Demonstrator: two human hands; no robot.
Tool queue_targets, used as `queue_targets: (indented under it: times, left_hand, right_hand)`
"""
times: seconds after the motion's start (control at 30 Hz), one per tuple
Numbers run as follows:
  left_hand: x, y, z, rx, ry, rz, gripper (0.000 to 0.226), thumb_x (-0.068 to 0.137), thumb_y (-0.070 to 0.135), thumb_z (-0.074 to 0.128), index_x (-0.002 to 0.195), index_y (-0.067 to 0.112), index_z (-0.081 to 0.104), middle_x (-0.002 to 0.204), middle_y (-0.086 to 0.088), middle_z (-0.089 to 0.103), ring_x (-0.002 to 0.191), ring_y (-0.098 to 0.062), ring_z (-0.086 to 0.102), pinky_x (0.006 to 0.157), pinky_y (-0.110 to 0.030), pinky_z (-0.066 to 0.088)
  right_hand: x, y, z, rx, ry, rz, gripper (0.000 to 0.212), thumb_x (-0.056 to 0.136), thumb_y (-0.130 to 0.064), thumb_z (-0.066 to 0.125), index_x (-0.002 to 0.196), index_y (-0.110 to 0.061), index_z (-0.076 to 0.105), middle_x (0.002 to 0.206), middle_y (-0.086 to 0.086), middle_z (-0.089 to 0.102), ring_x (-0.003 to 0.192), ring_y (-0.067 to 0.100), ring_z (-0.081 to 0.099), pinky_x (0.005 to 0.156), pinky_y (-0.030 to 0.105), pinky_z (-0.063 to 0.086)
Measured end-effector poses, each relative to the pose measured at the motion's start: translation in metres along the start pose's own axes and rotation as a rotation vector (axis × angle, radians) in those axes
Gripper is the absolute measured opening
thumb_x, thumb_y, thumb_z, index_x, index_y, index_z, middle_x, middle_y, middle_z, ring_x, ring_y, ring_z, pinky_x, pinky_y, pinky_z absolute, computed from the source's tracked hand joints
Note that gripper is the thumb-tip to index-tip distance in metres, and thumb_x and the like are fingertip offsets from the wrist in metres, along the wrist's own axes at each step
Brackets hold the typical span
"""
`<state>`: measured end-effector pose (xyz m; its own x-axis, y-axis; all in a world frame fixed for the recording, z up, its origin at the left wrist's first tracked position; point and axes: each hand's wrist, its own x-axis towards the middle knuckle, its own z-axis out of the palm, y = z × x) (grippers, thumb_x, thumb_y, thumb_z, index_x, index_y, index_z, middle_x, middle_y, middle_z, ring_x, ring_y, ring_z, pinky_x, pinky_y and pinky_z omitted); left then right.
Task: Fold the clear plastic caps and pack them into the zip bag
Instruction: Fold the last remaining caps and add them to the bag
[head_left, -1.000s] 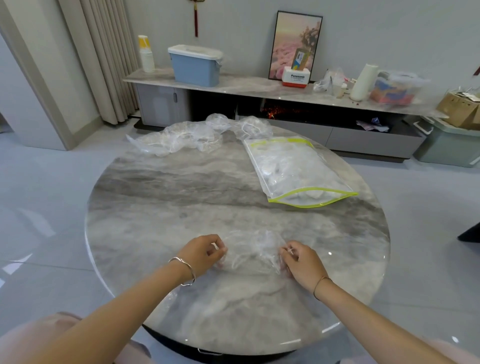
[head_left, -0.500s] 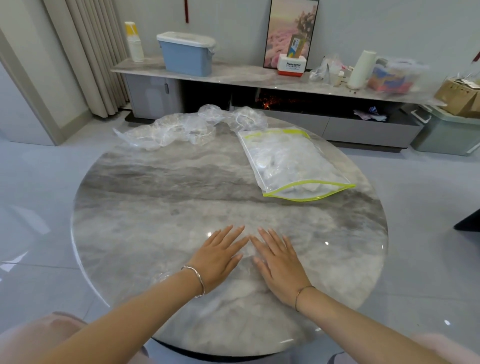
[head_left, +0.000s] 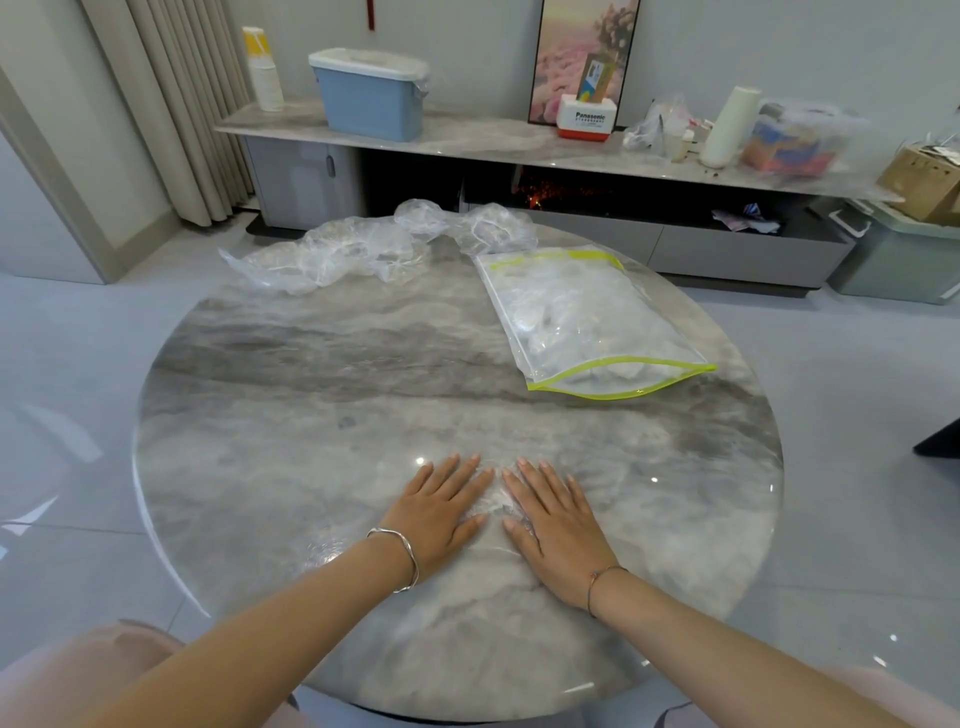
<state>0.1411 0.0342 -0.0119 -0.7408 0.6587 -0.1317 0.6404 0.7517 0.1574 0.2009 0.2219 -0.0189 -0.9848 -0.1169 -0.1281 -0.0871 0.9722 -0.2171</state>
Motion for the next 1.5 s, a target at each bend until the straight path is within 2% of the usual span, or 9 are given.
queue_targets:
  times: [0.17, 0.43, 0.63, 0.77, 0.97, 1.1, 1.23, 1.33, 1.5]
  left_hand:
    - [-0.001, -0.001, 0.001, -0.075, 0.000, -0.007, 0.095, 0.068, 0.069, -0.020, 0.150, 0.029, 0.008, 0.157, 0.008, 0.002, 0.145, -0.013, 0.001, 0.114, -0.028, -0.004]
    - [-0.011, -0.001, -0.036, -0.141, 0.014, -0.182, 0.034, 0.097, 0.045, 0.035, 0.113, 0.027, 0.059, 0.104, 0.006, 0.063, 0.101, -0.014, 0.056, 0.079, -0.026, 0.040]
    - [-0.028, 0.001, -0.041, -0.103, 0.024, -0.194, 0.024, 0.095, 0.043, 0.043, 0.103, 0.025, 0.058, 0.104, 0.007, 0.060, 0.099, -0.013, 0.055, 0.073, -0.023, 0.038]
    - [-0.028, -0.003, -0.030, -0.172, 0.193, 0.047, 0.049, 0.089, 0.051, 0.029, 0.121, 0.023, 0.054, 0.125, 0.003, 0.052, 0.117, -0.019, 0.047, 0.093, -0.021, 0.030]
    - [-0.028, 0.006, -0.016, -0.234, -0.122, 0.113, 0.101, 0.061, 0.092, 0.005, 0.144, 0.039, 0.028, 0.154, 0.014, 0.019, 0.143, -0.007, 0.010, 0.116, -0.027, 0.001]
    - [-0.030, 0.010, -0.031, -0.390, -0.167, 0.047, 0.098, 0.056, 0.091, 0.041, 0.139, 0.039, 0.037, 0.151, 0.017, 0.025, 0.140, -0.003, 0.017, 0.116, -0.024, 0.012]
    - [-0.028, 0.012, -0.034, -0.542, -0.142, -0.080, 0.067, 0.074, 0.052, 0.072, 0.129, 0.021, 0.051, 0.122, 0.012, 0.049, 0.116, -0.005, 0.048, 0.100, -0.017, 0.035]
    - [-0.019, 0.010, -0.030, -0.761, 0.048, -0.148, 0.022, 0.085, 0.039, 0.066, 0.070, 0.024, 0.061, 0.059, 0.018, 0.050, 0.056, 0.001, 0.044, 0.062, -0.019, 0.040]
    - [-0.006, 0.004, -0.024, -0.844, 0.181, -0.321, 0.011, 0.085, 0.026, 0.068, 0.082, 0.021, 0.058, 0.053, 0.012, 0.047, 0.048, -0.004, 0.040, 0.047, -0.012, 0.030]
  right_hand:
    - [0.000, -0.001, -0.008, 0.032, -0.032, -0.020, 0.100, 0.065, -0.078, -0.026, 0.151, -0.034, 0.000, 0.158, -0.012, -0.010, 0.144, 0.008, -0.016, 0.114, 0.032, -0.016]
    - [-0.019, 0.000, -0.033, 0.142, 0.287, -0.330, 0.041, 0.092, -0.044, 0.041, 0.124, -0.023, 0.057, 0.138, -0.003, 0.048, 0.131, 0.011, 0.033, 0.112, 0.024, 0.013]
    - [-0.042, 0.001, -0.025, 0.068, 0.073, -0.476, 0.046, 0.084, -0.048, 0.051, 0.125, -0.027, 0.054, 0.136, -0.006, 0.050, 0.123, 0.011, 0.046, 0.106, 0.025, 0.031]
    - [-0.045, 0.007, -0.026, 0.038, -0.050, -0.432, 0.064, 0.080, -0.056, 0.049, 0.137, -0.026, 0.044, 0.147, -0.007, 0.038, 0.133, 0.011, 0.035, 0.109, 0.019, 0.013]
    - [-0.036, 0.001, -0.027, 0.026, 0.026, -0.447, 0.045, 0.080, -0.013, 0.053, 0.125, -0.013, 0.057, 0.129, 0.000, 0.057, 0.115, 0.022, 0.055, 0.099, 0.033, 0.041]
    - [-0.028, 0.002, -0.036, 0.321, 0.061, -0.162, 0.021, 0.083, -0.021, 0.054, 0.099, -0.028, 0.066, 0.096, -0.009, 0.068, 0.092, 0.012, 0.061, 0.085, 0.026, 0.046]
    - [-0.017, 0.003, -0.041, 0.922, 0.146, 0.059, 0.010, 0.088, -0.006, 0.059, 0.082, 0.001, 0.056, 0.067, -0.010, 0.064, 0.066, 0.008, 0.064, 0.069, 0.027, 0.052]
    - [-0.005, 0.000, -0.043, 1.077, 0.165, 0.165, 0.004, 0.088, -0.007, 0.062, 0.088, -0.009, 0.058, 0.077, 0.000, 0.065, 0.070, 0.012, 0.061, 0.072, 0.028, 0.049]
    - [-0.009, 0.002, -0.040, 0.404, 0.393, -0.068, 0.045, 0.088, -0.038, 0.054, 0.129, -0.020, 0.048, 0.130, -0.009, 0.047, 0.120, 0.006, 0.043, 0.101, 0.021, 0.032]
